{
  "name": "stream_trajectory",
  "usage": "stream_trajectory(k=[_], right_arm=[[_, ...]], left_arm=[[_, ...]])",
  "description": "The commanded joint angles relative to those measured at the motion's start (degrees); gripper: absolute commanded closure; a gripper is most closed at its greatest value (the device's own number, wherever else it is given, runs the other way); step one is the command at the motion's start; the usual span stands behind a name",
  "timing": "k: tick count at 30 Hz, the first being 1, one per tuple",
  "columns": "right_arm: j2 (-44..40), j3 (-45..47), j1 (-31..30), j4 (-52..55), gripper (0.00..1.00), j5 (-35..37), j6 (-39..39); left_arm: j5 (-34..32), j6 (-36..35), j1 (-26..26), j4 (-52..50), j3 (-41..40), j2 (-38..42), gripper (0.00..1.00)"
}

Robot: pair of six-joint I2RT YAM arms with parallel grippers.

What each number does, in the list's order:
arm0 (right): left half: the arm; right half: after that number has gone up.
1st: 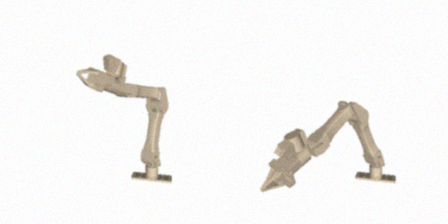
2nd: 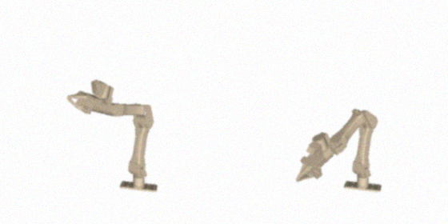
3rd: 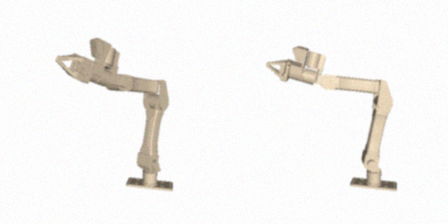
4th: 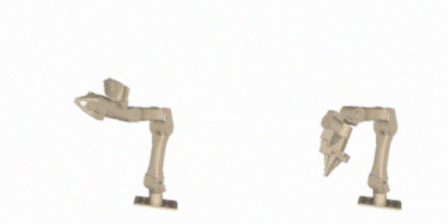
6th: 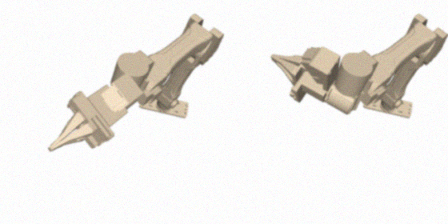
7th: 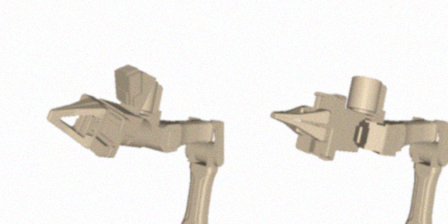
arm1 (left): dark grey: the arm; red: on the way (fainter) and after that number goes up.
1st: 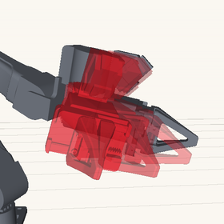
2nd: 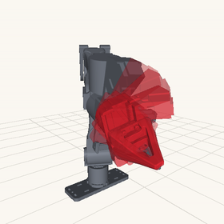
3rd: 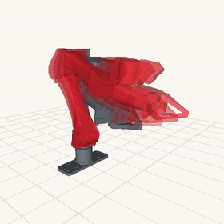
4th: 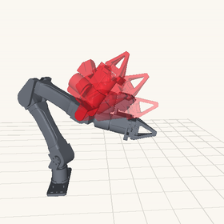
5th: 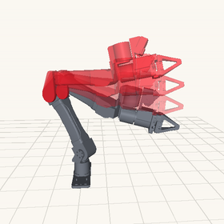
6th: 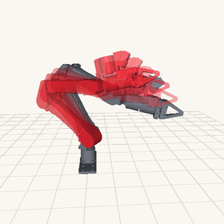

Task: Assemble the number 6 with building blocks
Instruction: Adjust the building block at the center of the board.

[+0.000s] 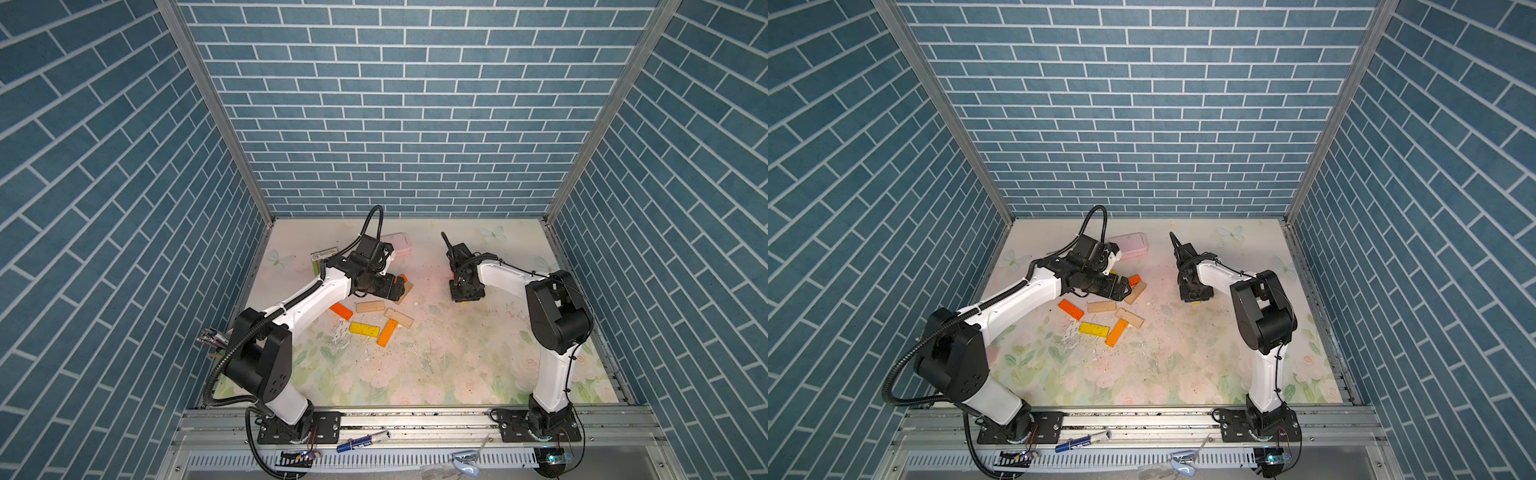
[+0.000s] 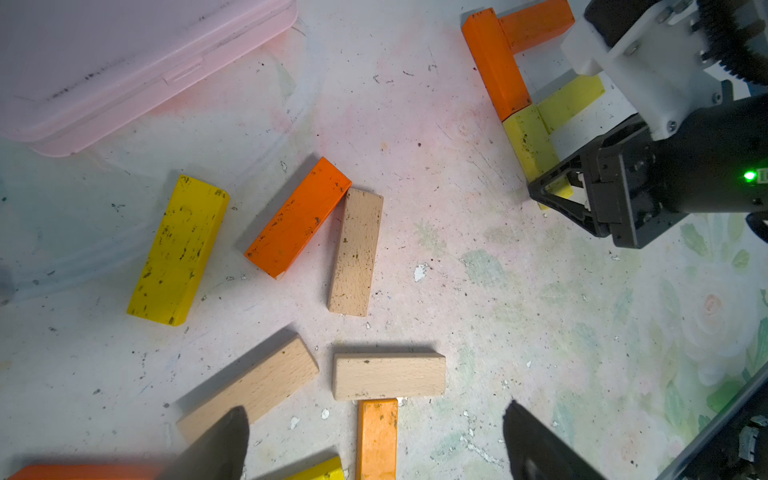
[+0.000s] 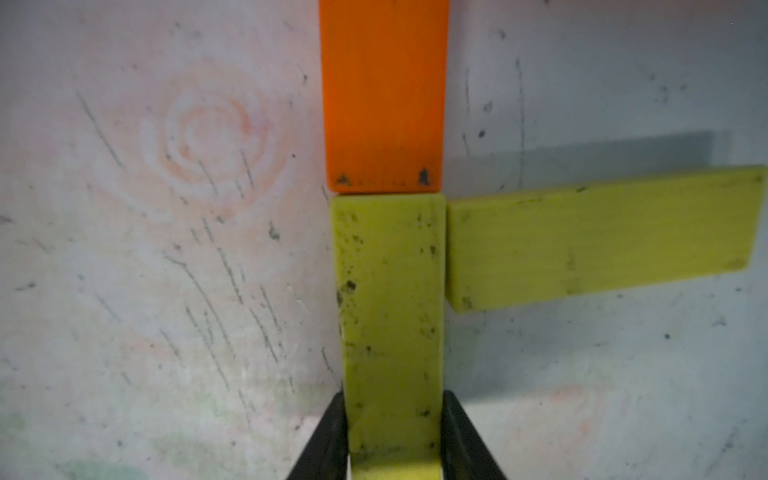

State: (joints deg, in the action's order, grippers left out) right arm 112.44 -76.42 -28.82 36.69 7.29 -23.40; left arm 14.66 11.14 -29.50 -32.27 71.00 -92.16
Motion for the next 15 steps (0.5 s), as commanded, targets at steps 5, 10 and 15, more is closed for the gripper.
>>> stream_trajectory(k=[5, 10, 15], right_arm=[[-0.21, -6.26, 0.17, 4.08, 0.47, 0.45, 0.2], [-5.16, -10.38, 0.43, 6.72, 0.43, 1.24, 1.58], [-11.79, -7.33, 0.63, 3.66, 0.43, 1.39, 1.54]], left_arm=[[-0.15, 0.38, 0.11, -0.27, -0.61, 0.93, 0.04], [-0.73, 0.23, 0.11, -0.59, -0.52, 1.28, 0.04], [-2.24, 0.2, 0.11, -1.34, -0.22, 1.14, 0.04]])
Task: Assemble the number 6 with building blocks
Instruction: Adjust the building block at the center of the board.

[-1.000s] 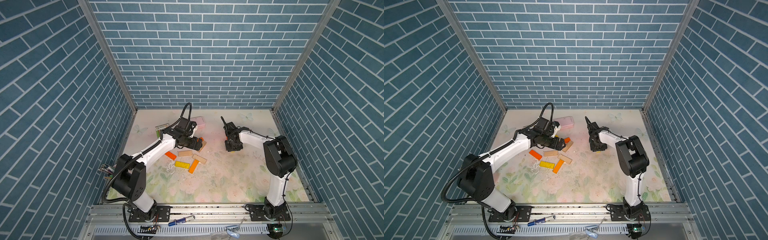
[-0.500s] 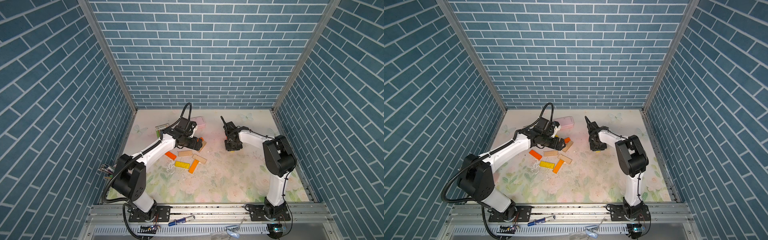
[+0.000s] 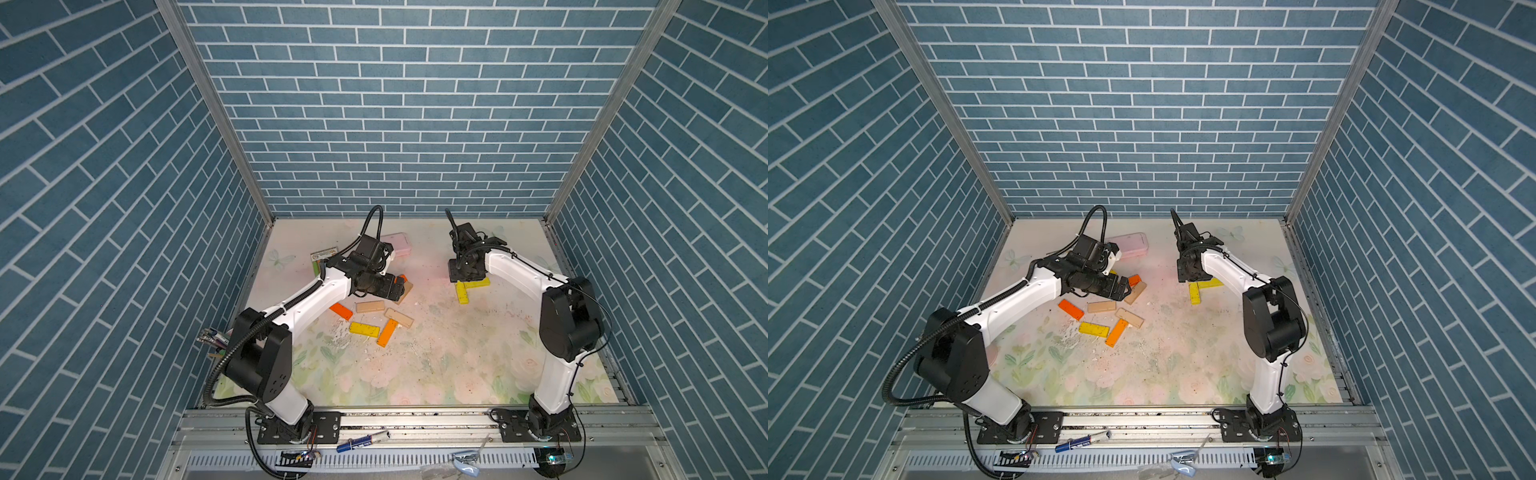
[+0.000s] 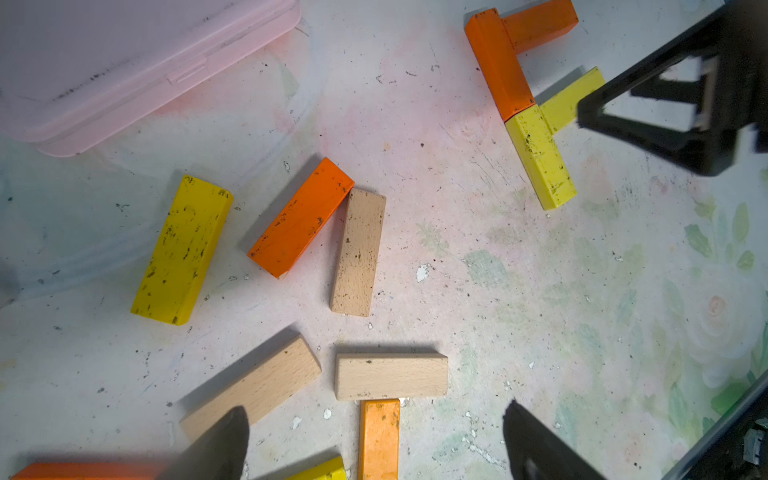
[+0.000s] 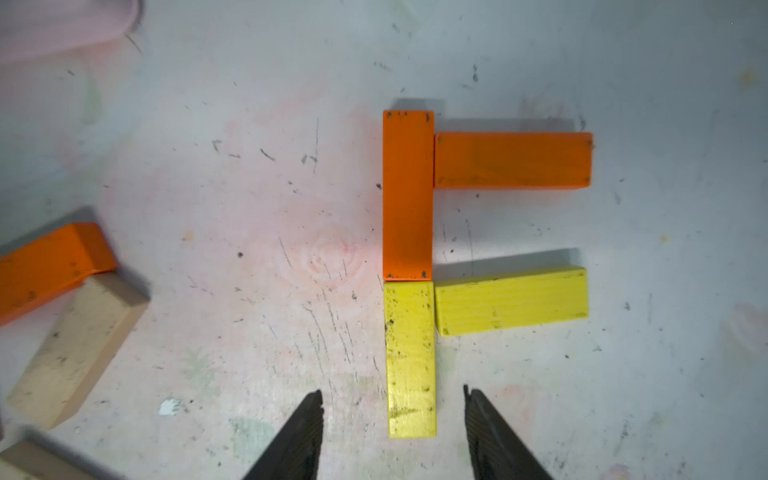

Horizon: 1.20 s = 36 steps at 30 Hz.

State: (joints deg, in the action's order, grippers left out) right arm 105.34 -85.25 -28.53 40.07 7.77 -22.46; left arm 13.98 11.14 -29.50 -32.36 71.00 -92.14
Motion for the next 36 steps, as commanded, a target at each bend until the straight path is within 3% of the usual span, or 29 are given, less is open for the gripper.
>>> stream_trajectory(k=[1, 10, 14, 20, 26, 36], right_arm=[[-6.38, 3.2, 0.41, -1.46, 0.44, 0.91, 0.35], [-20.38, 22.19, 3.63, -16.28, 0.45, -0.5, -5.36], [-21.51, 26.36, 7.79, -17.89, 0.45, -4.78, -6.44], [-14.21, 21.6, 12.42, -15.76, 0.45, -5.93, -1.94], [-3.23, 10.16, 14.59, -11.58, 0.44, -6.02, 7.86], [6.24, 2.89, 18.08, -9.94, 0.28, -9.86, 20.28]], left_arm=[[-1.88, 0.14, 0.14, -1.47, -0.1, 0.94, 0.04], [-6.2, -1.29, -1.22, -2.68, 0.19, -0.99, 0.07], [-7.53, -2.07, -1.71, -3.43, 0.52, -2.46, 0.07], [-7.14, -2.42, -1.8, -3.31, 1.18, -3.5, 0.08], [-6.95, -3.07, -1.82, -3.24, 0.96, -3.26, 0.08], [-7.07, -4.76, -1.72, -3.96, 1.64, -3.77, 0.06]])
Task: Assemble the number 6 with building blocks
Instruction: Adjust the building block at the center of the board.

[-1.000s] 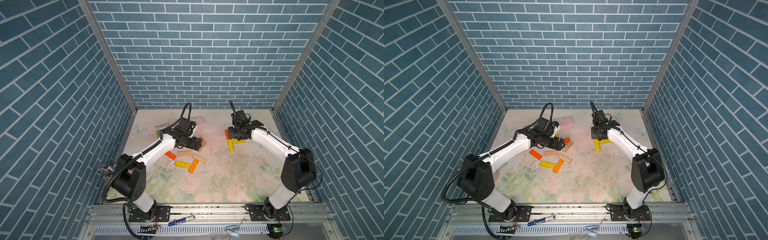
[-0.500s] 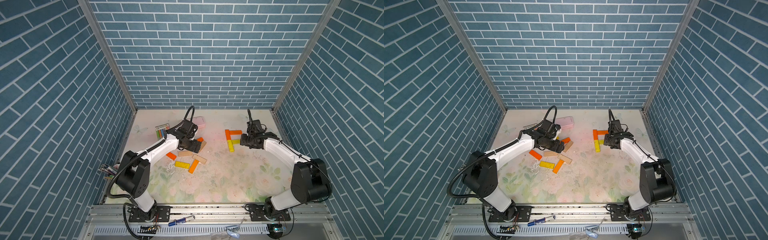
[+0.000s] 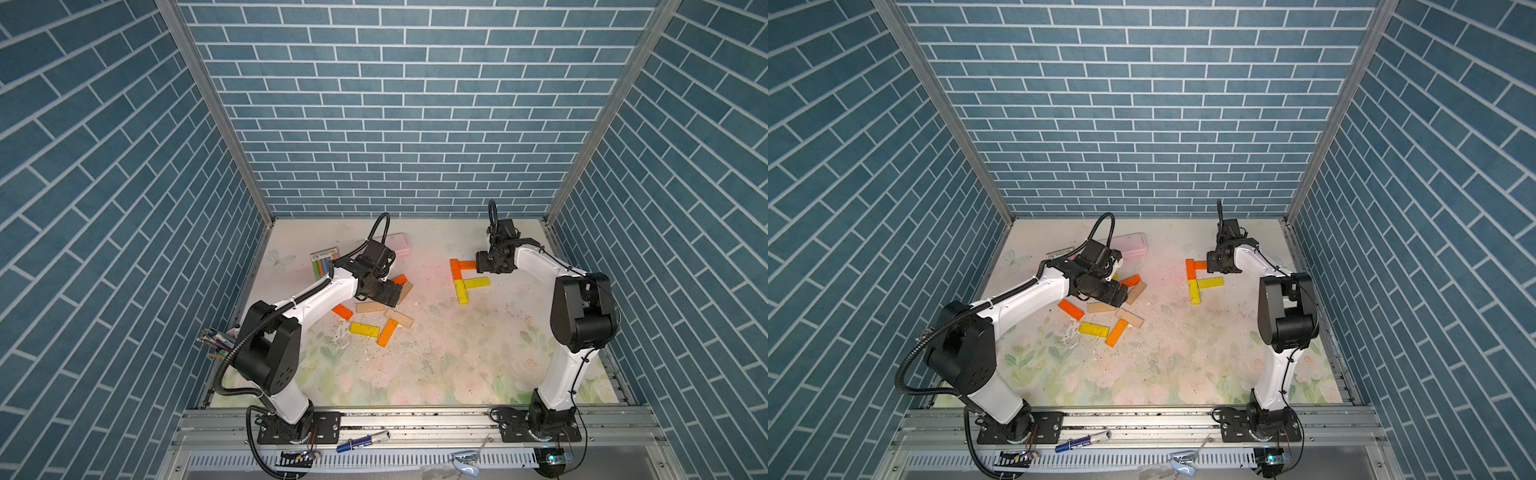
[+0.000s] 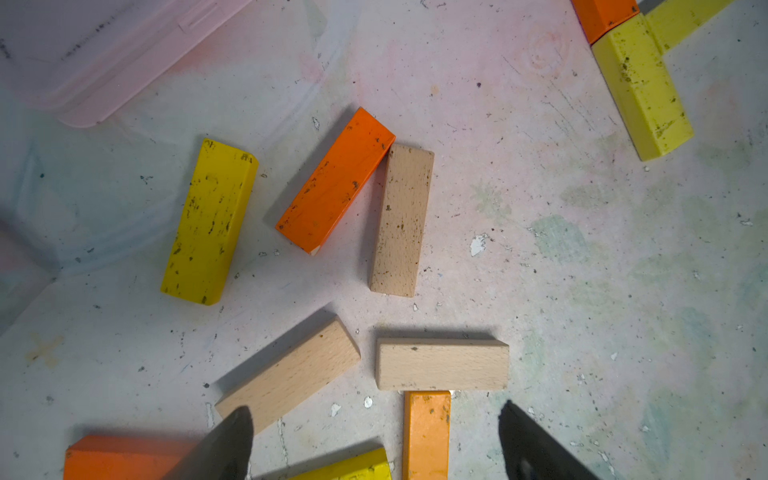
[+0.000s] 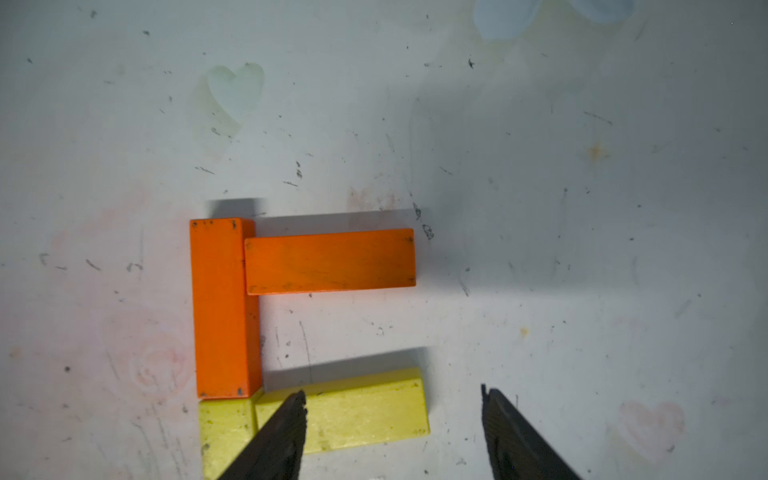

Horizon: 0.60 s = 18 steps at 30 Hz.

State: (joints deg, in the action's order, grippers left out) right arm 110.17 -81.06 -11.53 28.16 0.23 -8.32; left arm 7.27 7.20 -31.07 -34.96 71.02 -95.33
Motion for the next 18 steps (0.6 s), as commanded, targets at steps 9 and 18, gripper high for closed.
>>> stream_trajectory(k=[9, 18], right_arm=[[5.85, -5.01, 2.59, 1.41, 0.27, -4.89, 10.53], [8.74, -8.68, 2.6, 4.04, 0.28, -7.0, 11.57]], left_arm=[[1.62, -1.38, -0.05, -2.05, 3.13, -3.06, 0.07], [2.78, -1.31, 0.39, -2.07, 3.68, -3.77, 0.06]])
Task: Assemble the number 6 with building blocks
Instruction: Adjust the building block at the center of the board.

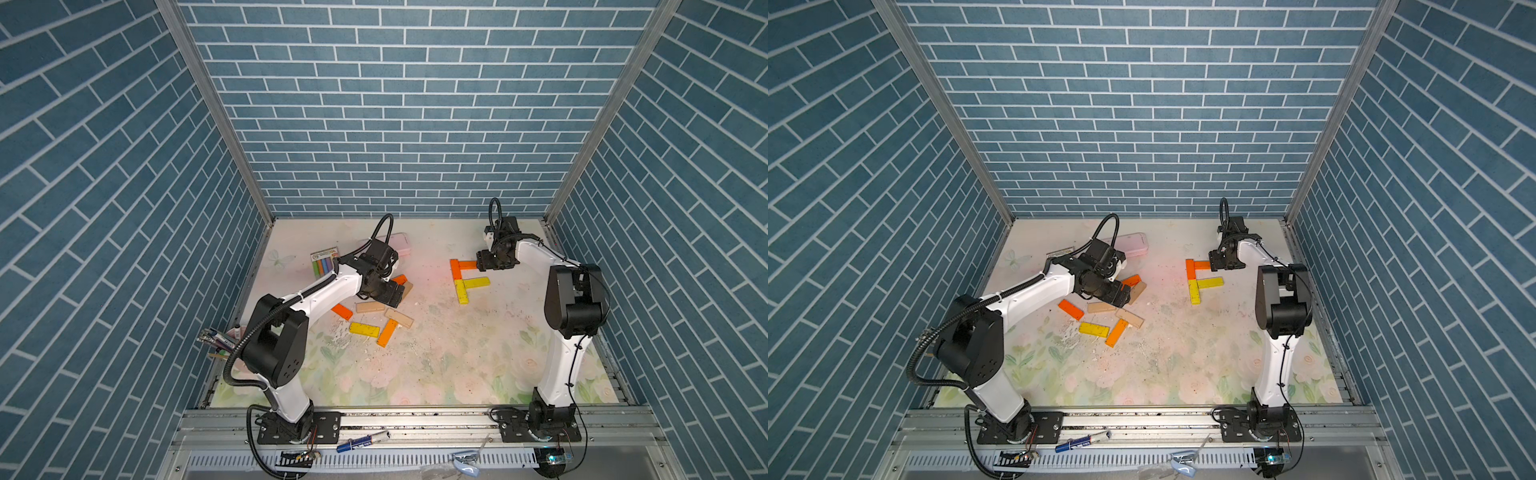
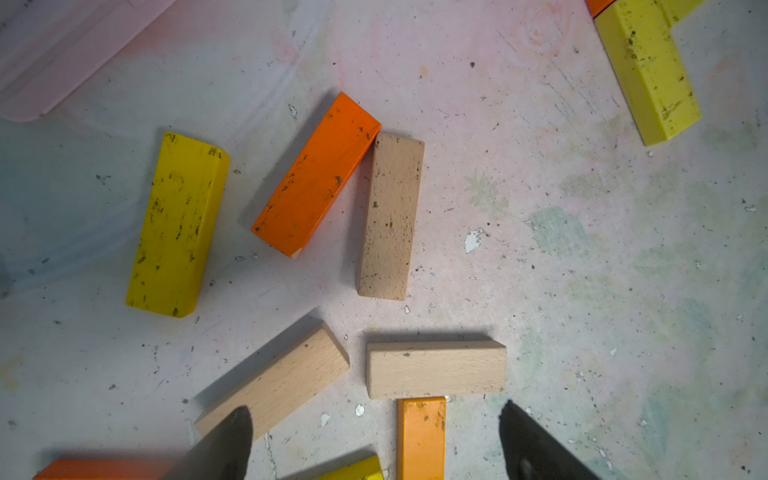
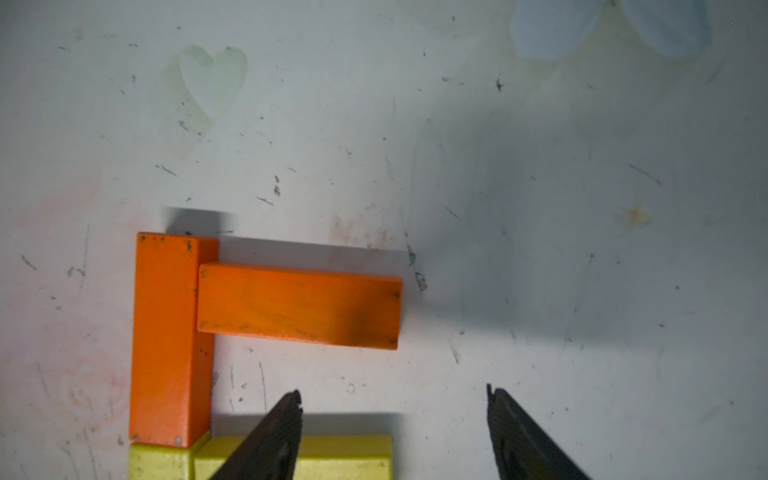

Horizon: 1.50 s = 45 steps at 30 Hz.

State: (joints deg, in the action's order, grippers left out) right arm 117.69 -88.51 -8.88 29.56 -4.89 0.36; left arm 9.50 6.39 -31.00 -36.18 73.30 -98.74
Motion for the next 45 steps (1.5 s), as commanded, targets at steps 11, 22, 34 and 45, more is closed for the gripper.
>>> stream_trajectory(k=[11, 22, 34, 45], right_arm=[[2.01, -0.73, -0.61, 4.19, 0.27, -1.75, 3.68], [4.27, -3.37, -2.33, 6.01, 0.27, 1.46, 2.61], [2.63, -3.3, -3.41, 7.18, 0.32, 3.71, -2.81], [1.4, -3.24, -5.82, 7.78, 0.43, 4.91, -8.51]], left_arm=[[1.19, -0.33, 0.59, -0.75, 1.57, -0.29, 0.06], [1.39, -0.24, 0.57, -0.74, 1.67, -0.4, 0.06], [1.98, -0.15, 0.59, -0.65, 1.7, 0.12, 0.07], [2.63, 0.12, 0.58, -0.46, 1.56, 0.82, 0.07]])
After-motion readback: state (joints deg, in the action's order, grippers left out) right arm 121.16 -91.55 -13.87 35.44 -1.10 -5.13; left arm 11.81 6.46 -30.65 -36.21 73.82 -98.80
